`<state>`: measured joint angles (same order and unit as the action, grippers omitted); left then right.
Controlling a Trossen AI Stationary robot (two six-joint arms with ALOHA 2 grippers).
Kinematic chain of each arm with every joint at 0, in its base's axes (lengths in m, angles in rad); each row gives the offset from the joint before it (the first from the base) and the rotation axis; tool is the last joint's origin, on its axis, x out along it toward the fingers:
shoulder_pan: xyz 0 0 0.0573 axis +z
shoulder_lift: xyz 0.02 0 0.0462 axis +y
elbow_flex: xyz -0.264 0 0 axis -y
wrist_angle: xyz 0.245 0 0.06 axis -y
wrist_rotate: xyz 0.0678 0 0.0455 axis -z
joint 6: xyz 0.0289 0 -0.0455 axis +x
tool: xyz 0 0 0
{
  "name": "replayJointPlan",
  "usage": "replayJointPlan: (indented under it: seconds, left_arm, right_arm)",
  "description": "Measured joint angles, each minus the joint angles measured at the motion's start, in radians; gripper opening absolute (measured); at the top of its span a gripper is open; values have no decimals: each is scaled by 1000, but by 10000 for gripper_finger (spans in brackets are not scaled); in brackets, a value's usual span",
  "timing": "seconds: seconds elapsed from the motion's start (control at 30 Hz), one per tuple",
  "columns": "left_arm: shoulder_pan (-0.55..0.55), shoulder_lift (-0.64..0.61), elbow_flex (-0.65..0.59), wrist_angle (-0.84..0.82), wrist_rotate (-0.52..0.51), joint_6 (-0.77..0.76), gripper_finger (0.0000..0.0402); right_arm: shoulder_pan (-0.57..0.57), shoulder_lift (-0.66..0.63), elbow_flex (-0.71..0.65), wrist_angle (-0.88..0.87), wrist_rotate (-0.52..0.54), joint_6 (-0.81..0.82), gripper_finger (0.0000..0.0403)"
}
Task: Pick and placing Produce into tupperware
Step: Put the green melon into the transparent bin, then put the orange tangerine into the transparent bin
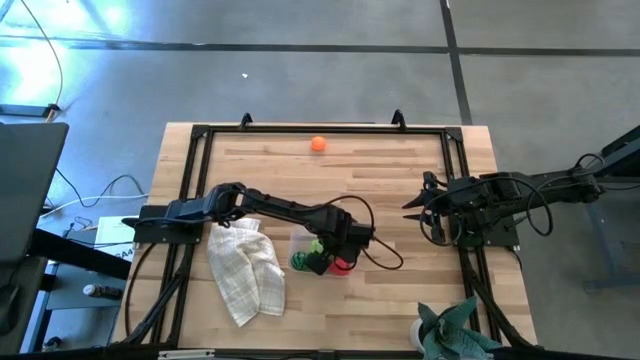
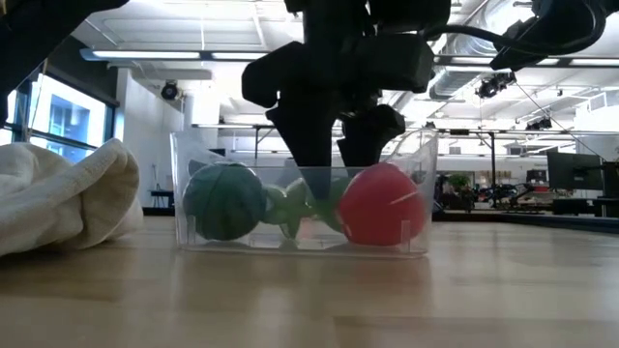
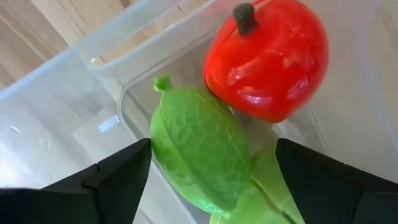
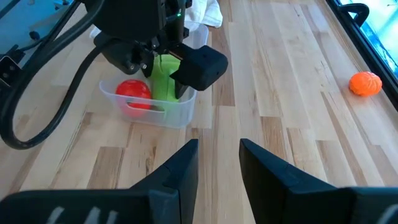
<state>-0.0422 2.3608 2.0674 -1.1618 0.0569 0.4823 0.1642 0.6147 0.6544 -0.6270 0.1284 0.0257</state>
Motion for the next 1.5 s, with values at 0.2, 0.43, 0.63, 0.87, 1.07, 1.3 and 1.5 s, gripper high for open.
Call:
replayJointPlan:
  seconds: [0.2,0.43,0.63,0.87,1.07,1.3,1.5]
  left_arm:
    - [1,0,42,-49,48,-12,324]
    - [2,-1,136,-82,40,-13,311]
    - [3,-1,235,-176,-5,-12,311]
    - [11,-33,278,-307,-185,8,308]
    - [81,-47,288,-395,-195,-39,306]
    - [189,-67,289,-400,-162,-32,286]
    - [286,-76,288,-397,-162,27,264]
  right_arm:
    - [0,0,0,0,0,0,106]
    - [0,0,0,0,0,0,106]
    - [0,0,0,0,0,0,106]
    - [0,0,0,1,0,0,106]
    - [0,0,0,-1,0,0,106]
    - [0,1,0,1,0,0,106]
    - [0,1,0,2,0,0,106]
